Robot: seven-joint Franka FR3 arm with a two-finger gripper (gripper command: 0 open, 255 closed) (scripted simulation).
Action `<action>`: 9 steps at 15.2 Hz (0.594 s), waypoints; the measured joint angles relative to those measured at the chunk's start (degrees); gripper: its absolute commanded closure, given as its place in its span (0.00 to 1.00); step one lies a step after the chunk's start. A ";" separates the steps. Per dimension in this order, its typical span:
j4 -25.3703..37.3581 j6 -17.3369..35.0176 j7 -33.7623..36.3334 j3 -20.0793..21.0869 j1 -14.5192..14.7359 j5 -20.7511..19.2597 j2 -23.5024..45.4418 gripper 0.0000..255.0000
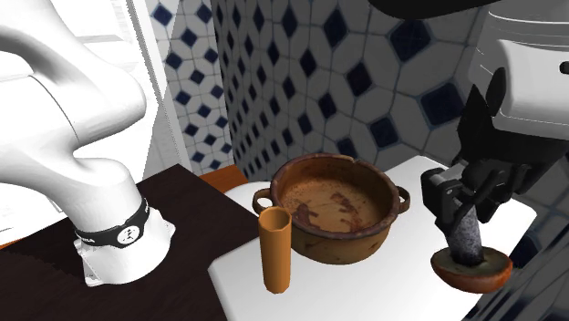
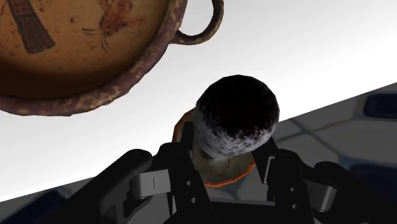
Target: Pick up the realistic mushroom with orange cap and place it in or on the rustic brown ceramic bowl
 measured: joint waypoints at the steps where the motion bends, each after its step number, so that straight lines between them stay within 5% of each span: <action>1: 0.57 -0.89 -0.09 -0.09 -0.09 0.02 -0.31 1.00; 9: 4.14 -6.86 0.26 -0.30 -0.23 0.27 -2.80 1.00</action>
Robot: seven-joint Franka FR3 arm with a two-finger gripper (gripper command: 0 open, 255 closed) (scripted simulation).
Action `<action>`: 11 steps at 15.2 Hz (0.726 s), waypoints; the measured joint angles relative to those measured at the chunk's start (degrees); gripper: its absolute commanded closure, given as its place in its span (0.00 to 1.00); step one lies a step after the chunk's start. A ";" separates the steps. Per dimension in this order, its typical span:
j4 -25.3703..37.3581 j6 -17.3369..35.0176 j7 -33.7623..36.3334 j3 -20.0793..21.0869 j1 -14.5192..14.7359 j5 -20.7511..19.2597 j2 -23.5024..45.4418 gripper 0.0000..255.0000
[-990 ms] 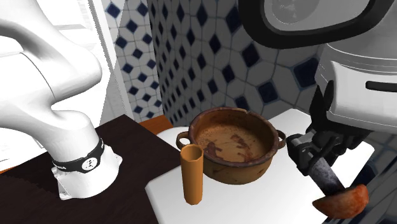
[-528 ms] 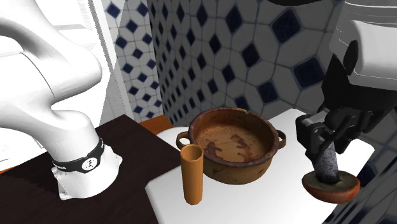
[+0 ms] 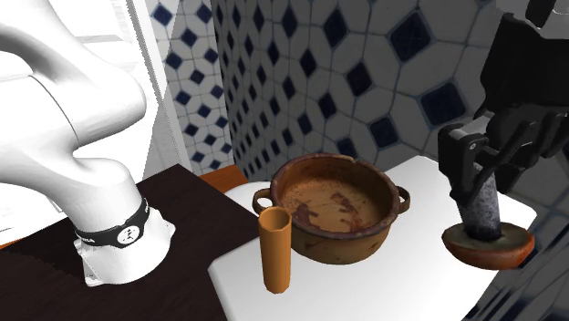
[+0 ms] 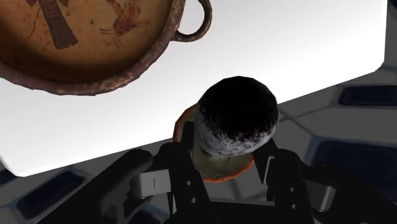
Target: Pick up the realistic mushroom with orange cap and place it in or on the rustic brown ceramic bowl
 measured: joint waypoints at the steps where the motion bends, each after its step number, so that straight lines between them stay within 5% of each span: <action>1: 0.78 -0.71 0.12 -0.01 -0.01 -0.10 0.07 1.00; 8: 4.64 -5.81 0.61 -0.16 -0.11 -0.11 -1.23 1.00; 11: -0.10 -5.95 0.19 -0.21 0.22 1.45 -6.19 1.00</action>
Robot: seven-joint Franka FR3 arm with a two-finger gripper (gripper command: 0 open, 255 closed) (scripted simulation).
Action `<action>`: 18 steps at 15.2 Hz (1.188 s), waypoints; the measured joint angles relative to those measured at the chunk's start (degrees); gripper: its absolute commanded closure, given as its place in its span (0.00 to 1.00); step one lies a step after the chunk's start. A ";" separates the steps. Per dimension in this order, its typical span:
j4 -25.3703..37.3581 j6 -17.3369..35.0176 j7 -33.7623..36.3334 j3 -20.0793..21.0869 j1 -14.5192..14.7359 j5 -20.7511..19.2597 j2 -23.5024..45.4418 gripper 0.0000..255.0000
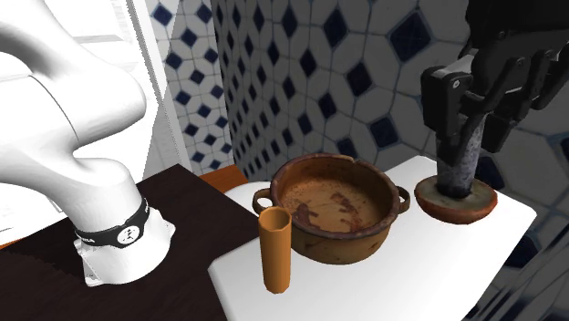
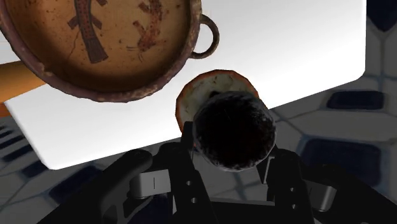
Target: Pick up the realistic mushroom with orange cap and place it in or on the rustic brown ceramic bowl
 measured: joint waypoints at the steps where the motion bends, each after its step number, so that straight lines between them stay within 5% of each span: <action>1: -2.13 -0.06 -0.22 -0.06 0.20 0.67 -2.26 1.00; 10: -19.87 -2.85 -0.72 -0.81 3.63 5.89 -23.09 1.00; 18: -26.37 2.63 -1.59 -0.14 4.37 7.28 -23.99 1.00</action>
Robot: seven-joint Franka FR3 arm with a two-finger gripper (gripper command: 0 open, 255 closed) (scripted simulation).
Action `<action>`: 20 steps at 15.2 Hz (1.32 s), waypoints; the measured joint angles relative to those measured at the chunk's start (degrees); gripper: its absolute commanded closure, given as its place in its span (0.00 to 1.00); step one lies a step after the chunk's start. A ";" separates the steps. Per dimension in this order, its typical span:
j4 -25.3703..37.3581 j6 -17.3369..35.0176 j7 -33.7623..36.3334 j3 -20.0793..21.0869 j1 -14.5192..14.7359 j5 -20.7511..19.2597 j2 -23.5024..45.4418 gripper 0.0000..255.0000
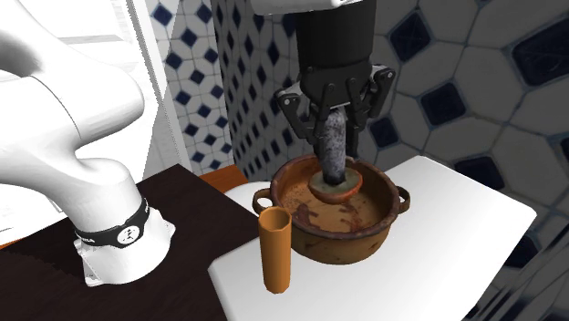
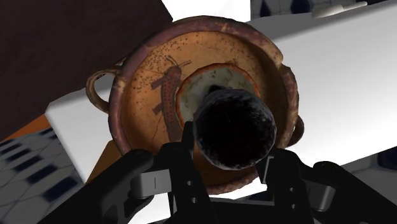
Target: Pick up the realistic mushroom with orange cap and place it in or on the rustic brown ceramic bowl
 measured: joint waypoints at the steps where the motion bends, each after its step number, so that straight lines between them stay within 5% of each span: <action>1: -0.61 0.70 -0.23 -0.01 0.00 0.08 0.12 1.00; 12: -3.26 5.22 -0.60 0.74 0.31 0.88 1.51 1.00; 13: -3.26 5.24 -0.59 0.75 0.32 0.89 1.53 0.00; 20: -3.01 4.31 -0.55 0.60 0.28 0.73 1.24 0.00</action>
